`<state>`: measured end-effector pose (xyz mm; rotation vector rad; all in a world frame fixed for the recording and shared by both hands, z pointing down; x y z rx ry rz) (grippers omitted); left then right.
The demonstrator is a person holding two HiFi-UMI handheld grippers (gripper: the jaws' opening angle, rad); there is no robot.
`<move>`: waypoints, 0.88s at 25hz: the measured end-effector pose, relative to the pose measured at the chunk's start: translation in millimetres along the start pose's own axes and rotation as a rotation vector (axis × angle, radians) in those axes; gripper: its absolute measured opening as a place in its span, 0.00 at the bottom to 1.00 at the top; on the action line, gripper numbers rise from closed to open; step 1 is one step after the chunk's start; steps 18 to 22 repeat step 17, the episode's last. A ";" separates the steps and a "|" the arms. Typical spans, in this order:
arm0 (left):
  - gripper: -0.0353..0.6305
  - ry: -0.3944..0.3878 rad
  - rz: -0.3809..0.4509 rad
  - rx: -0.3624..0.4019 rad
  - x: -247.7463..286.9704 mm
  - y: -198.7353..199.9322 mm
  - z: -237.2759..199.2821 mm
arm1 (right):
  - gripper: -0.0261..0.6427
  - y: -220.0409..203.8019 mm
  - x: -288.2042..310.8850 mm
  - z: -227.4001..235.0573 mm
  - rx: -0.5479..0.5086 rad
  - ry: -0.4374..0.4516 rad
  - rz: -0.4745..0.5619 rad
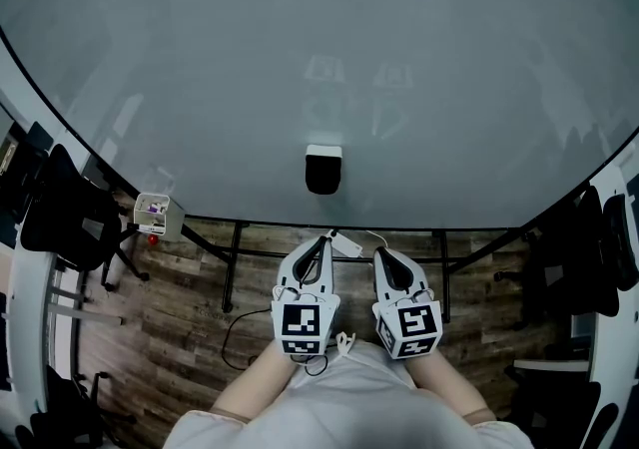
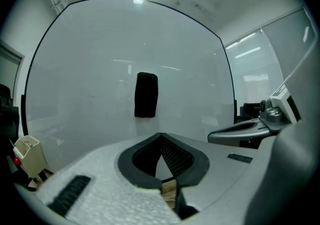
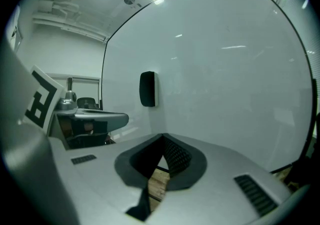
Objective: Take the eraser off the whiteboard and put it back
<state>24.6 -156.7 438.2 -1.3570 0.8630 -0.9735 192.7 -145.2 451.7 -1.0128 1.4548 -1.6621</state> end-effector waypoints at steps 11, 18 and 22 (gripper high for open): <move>0.08 -0.005 0.003 -0.013 1.5 -2.9 -1.1 | 0.08 -2.0 4.9 -4.5 -0.025 0.014 -0.022; 0.08 0.008 -0.010 0.007 1.7 -3.6 -4.1 | 0.08 -0.7 7.0 -7.6 -0.023 0.019 -0.011; 0.08 0.008 -0.010 0.007 1.7 -3.6 -4.1 | 0.08 -0.7 7.0 -7.6 -0.023 0.019 -0.011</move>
Point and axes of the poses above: the fingertips, and each gripper's own axes: x forward along the fingers, z to its right, y out of its top, the point moved 8 cm from there along -x, backward along the fingers, and after that the axes turned 6 degrees about z, right-handed, at the moved point
